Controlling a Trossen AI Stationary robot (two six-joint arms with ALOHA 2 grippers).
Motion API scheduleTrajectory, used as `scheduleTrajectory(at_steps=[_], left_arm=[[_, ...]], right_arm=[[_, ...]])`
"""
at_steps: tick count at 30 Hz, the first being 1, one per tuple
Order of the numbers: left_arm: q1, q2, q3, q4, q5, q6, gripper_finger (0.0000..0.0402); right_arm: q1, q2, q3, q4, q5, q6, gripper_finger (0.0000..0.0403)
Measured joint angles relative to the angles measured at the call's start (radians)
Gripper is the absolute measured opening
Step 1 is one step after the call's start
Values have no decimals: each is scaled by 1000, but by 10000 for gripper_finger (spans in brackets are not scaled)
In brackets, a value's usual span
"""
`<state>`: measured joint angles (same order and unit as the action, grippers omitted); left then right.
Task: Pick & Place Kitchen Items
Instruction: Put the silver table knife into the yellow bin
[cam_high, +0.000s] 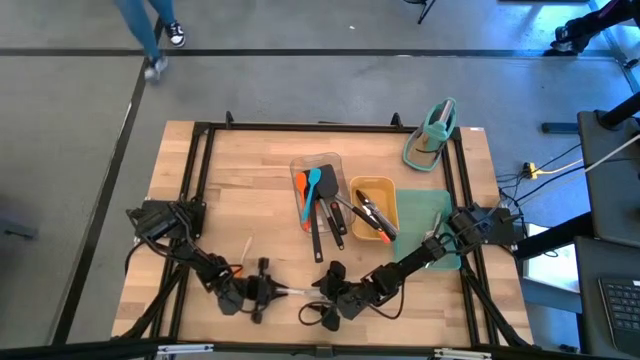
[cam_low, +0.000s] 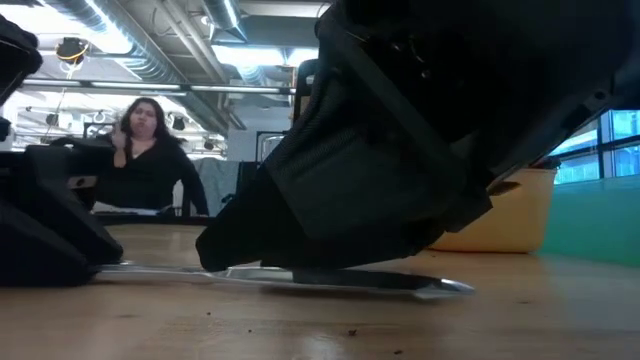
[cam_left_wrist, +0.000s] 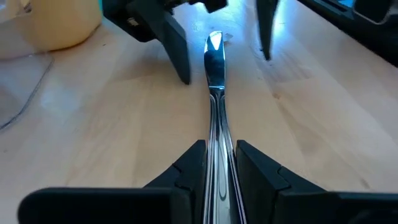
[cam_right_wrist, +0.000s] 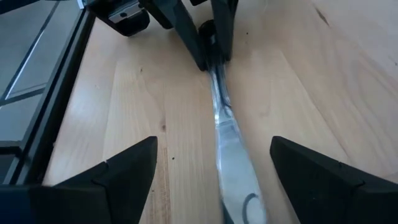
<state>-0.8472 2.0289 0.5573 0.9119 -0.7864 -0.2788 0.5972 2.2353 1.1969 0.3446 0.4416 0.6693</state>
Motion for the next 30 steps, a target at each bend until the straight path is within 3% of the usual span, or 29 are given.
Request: scheduleTrajectory(at_steps=[23, 27, 30], left_arm=[[11, -35, 8, 42, -18, 95, 71], [11, -35, 8, 39, -21, 95, 71], [11, -35, 8, 35, -27, 95, 71]], right_arm=[[-3, -4, 0, -32, -4, 76, 318], [-5, -4, 0, -30, -12, 82, 291], [-6, -4, -1, -35, -15, 112, 238]])
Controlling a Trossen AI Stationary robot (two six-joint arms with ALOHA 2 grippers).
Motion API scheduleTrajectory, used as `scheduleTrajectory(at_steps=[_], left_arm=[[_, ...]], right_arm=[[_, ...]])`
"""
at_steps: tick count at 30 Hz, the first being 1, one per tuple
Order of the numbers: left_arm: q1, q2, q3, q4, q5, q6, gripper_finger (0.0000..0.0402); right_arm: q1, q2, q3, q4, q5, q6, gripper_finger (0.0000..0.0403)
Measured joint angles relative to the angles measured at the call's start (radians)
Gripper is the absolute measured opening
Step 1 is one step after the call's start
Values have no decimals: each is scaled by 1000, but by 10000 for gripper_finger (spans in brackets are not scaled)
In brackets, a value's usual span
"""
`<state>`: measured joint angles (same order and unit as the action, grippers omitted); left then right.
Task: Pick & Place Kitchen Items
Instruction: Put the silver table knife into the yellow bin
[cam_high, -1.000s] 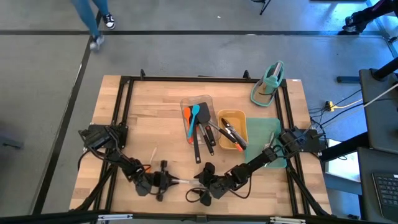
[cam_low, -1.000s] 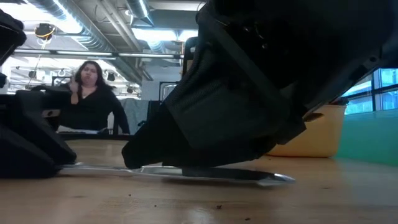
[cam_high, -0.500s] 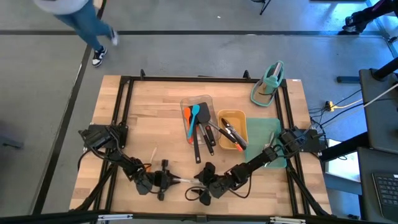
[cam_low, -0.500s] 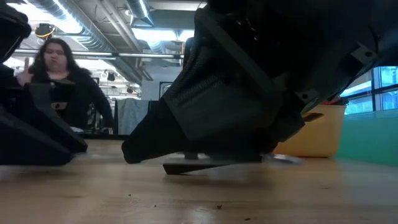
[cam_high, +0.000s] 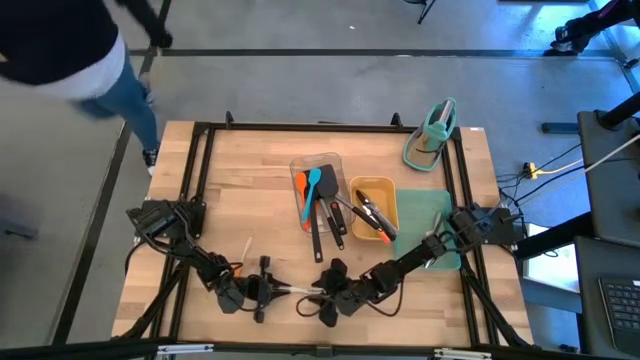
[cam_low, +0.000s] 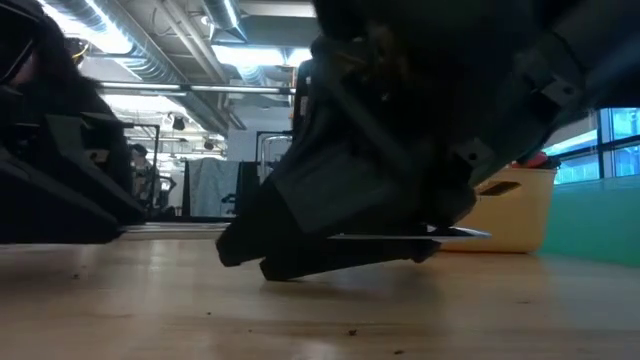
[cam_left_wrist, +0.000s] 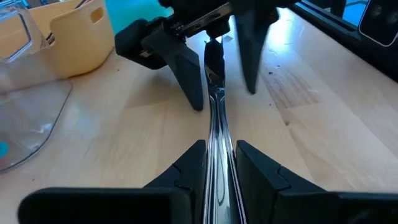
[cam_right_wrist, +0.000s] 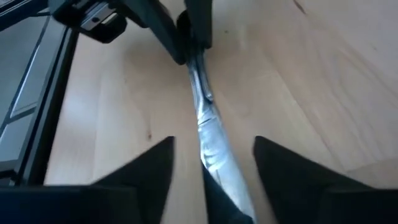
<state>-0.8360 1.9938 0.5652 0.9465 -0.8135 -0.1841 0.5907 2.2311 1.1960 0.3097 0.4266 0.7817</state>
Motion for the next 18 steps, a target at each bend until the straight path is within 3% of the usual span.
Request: scheduleTrajectory(at_steps=[8, 18], left_arm=[[0, -5, 2, -18, -13, -12, 65], [-12, -4, 3, -67, -32, -27, 38]], right_arm=[[-26, -2, 0, -13, -117, 42, 20], [-30, 1, 41, -40, -131, 49, 5]])
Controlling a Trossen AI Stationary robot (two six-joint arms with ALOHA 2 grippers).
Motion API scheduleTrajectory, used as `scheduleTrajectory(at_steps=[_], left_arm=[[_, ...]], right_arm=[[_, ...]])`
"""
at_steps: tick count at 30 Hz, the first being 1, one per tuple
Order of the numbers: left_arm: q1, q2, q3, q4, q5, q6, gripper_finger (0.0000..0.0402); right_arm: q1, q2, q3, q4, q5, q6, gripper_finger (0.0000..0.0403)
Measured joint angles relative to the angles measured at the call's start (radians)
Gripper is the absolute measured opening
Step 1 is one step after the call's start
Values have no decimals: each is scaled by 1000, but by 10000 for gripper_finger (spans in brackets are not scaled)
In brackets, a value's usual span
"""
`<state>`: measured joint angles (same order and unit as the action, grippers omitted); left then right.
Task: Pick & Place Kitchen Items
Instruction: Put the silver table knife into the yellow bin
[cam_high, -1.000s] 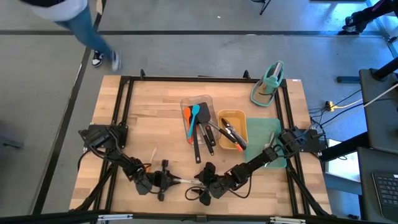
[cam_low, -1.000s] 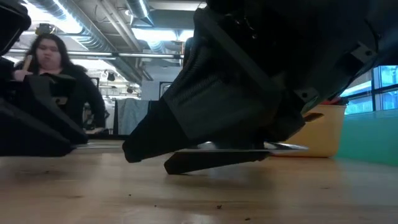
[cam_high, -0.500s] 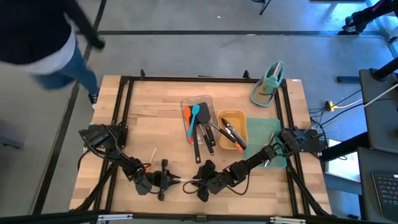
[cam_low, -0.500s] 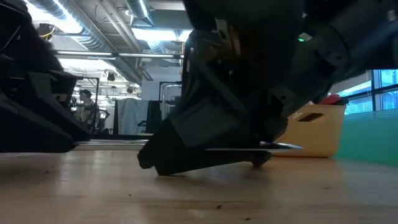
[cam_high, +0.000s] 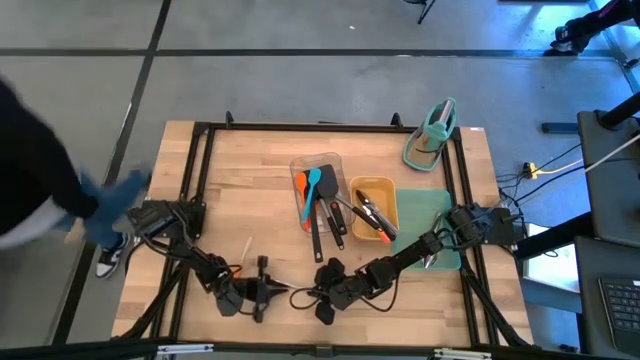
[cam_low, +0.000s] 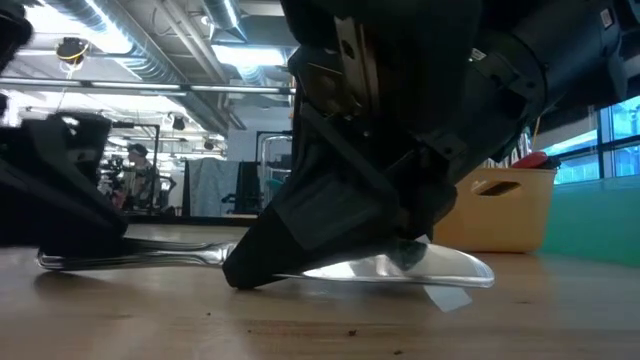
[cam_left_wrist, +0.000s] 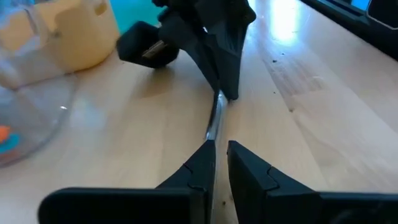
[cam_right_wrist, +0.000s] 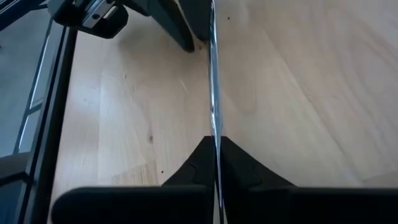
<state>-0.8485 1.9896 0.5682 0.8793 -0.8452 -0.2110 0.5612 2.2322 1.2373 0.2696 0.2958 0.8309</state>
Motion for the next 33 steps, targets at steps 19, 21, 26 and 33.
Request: scheduleTrajectory(at_steps=[19, 21, 26, 33], left_arm=[[-244, -102, -1, 33, -724, 139, 24], [-244, -102, -1, 29, -723, 120, 24], [-244, -102, -1, 29, -668, 83, 23], [-244, -102, -1, 29, -605, 64, 23]], right_arm=[[38, 10, 401, -634, 84, -40, 3], [40, 10, 492, -765, 137, -46, 3], [57, 9, 741, -1163, 222, -36, 3], [80, 6, 1053, -1750, 415, 224, 3]])
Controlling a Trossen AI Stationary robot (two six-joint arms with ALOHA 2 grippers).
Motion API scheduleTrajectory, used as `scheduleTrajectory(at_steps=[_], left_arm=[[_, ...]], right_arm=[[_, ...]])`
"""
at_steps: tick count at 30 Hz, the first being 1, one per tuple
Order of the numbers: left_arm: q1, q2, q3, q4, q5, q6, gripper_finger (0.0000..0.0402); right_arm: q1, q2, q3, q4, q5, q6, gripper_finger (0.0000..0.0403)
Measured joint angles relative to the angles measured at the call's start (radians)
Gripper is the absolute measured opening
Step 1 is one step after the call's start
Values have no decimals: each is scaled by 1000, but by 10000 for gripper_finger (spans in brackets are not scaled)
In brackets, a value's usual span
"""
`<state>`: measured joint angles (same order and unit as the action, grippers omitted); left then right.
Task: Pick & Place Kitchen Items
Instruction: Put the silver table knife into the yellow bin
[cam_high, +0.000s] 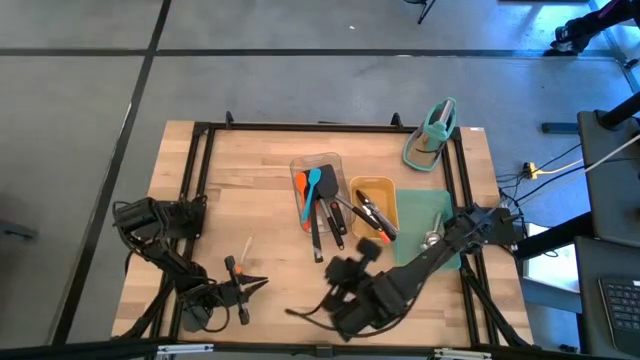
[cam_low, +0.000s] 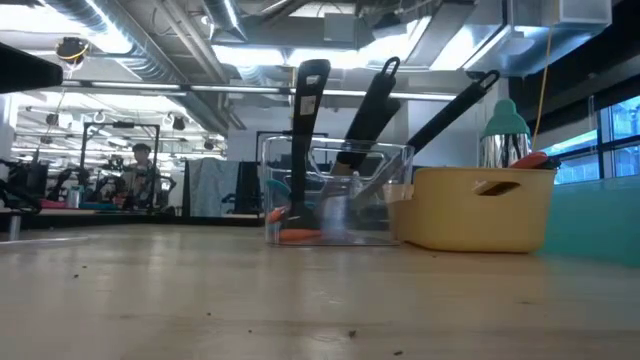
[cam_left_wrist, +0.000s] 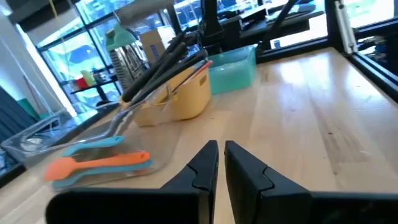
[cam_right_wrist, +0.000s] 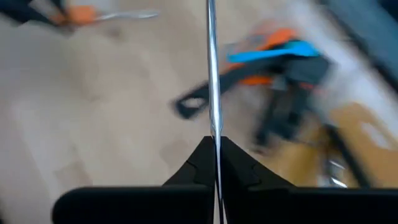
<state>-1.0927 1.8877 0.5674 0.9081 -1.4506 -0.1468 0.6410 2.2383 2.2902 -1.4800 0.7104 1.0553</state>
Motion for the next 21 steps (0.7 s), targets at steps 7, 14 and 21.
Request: scheduleTrajectory(at_steps=[7, 14, 21], left_arm=[[-1, 0, 0, 0, 37, -39, 25], [9, 1, 0, 5, 130, -209, 21], [14, 1, 0, 8, 170, -306, 20]], right_arm=[[30, -52, 67, -69, 62, 87, 3], [30, -61, 61, -83, 118, 71, 3], [64, -61, 61, -18, 399, -36, 3]])
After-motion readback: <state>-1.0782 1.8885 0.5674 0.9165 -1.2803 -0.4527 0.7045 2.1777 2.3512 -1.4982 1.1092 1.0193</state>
